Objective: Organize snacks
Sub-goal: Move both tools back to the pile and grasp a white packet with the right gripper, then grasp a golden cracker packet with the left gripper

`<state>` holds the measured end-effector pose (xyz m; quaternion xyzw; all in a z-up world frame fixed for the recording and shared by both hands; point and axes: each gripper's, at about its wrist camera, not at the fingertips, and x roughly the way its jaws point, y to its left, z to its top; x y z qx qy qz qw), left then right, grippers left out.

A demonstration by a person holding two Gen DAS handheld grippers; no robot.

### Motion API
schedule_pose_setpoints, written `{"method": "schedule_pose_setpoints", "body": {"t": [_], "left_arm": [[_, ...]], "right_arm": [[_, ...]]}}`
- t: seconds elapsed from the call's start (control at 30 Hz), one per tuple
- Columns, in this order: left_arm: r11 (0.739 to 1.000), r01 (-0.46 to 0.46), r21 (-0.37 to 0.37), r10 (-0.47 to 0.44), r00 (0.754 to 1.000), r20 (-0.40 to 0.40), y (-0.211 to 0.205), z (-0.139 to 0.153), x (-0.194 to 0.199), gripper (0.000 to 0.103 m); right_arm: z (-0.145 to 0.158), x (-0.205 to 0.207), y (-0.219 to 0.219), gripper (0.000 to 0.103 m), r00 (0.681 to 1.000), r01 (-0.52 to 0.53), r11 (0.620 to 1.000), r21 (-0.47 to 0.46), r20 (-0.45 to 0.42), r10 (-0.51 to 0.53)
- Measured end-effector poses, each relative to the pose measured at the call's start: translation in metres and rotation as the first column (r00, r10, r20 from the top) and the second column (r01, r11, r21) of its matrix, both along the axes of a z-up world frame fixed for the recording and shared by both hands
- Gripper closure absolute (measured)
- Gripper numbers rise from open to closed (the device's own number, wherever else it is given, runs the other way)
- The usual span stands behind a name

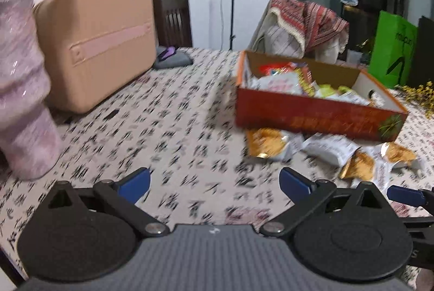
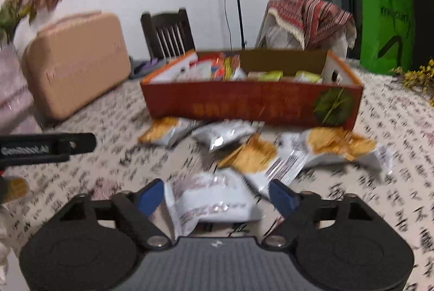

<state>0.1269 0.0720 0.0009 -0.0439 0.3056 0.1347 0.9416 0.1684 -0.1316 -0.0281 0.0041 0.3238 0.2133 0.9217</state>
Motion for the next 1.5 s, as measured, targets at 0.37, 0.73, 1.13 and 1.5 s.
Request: {"method": "schedule_pose_setpoints", "body": {"t": [0.37,0.73,1.13,1.5], "left_arm": [[0.999,0.002,-0.044,-0.003,1.0,-0.026,0.009,-0.011,-0.006,0.0],[0.998,0.031,-0.049,-0.033,0.999,-0.031,-0.002,-0.011,0.006,0.0],[0.997,0.058,-0.042,-0.06,0.997,-0.046,-0.012,-0.005,0.045,0.0],[0.996,0.044,-0.081,-0.053,0.992,-0.111,-0.015,-0.011,0.102,0.0]], "right_arm": [[-0.004,0.001,0.003,0.061,0.999,-0.044,0.999,0.022,0.009,0.043],[0.022,-0.005,-0.026,0.072,0.996,-0.025,0.988,0.15,0.084,0.012],[0.047,0.014,-0.08,0.077,0.978,0.085,0.979,0.186,0.17,-0.117],[0.028,0.061,-0.111,0.078,0.967,0.177,0.961,0.214,0.146,-0.21]]}}
